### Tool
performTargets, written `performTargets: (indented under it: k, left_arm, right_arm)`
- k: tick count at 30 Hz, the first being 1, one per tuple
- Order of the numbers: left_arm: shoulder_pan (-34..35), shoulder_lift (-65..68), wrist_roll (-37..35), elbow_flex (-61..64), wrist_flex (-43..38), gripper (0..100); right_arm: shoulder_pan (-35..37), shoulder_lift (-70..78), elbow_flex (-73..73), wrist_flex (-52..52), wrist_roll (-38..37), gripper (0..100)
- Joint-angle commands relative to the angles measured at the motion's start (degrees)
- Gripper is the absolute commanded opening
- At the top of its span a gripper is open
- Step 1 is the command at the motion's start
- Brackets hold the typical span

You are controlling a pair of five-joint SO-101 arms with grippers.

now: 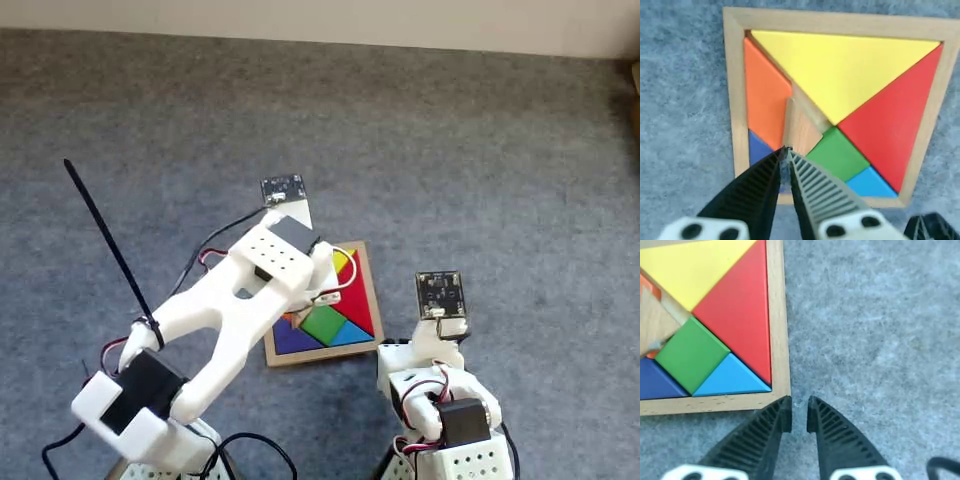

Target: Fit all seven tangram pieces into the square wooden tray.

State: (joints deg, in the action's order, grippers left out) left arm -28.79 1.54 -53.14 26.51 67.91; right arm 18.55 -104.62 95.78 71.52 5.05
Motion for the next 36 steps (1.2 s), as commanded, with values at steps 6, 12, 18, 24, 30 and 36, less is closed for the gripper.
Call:
performTargets:
  k: [6, 12, 18, 24, 30, 36]
  left_arm:
    - [-0.66, 8.04, 0.44, -8.40, 0.88, 1]
    - [-0.40, 6.11, 0.44, -12.18, 8.79, 1]
    - [-0.31, 0.13, 0.44, -9.63, 8.88, 1]
    - [-0.40, -5.23, 0.79, -6.64, 8.88, 1]
    - [-0.66, -11.38, 0.88, -1.45, 6.15, 0]
    - [-0.31, -21.23, 2.81, 8.40, -3.16, 0]
  right_arm:
    - [-0.40, -1.45, 8.13, 0.66, 0.18, 6.3]
    - [-0.40, -1.45, 8.13, 0.66, 0.18, 6.3]
    - [-0.48, -1.45, 8.13, 0.66, 0.18, 6.3]
    - [-0.48, -1.45, 8.13, 0.66, 0.18, 6.3]
    - [-0.48, -1.45, 8.13, 0.66, 0.18, 6.3]
    - [-0.48, -1.45, 8.13, 0.66, 0.18, 6.3]
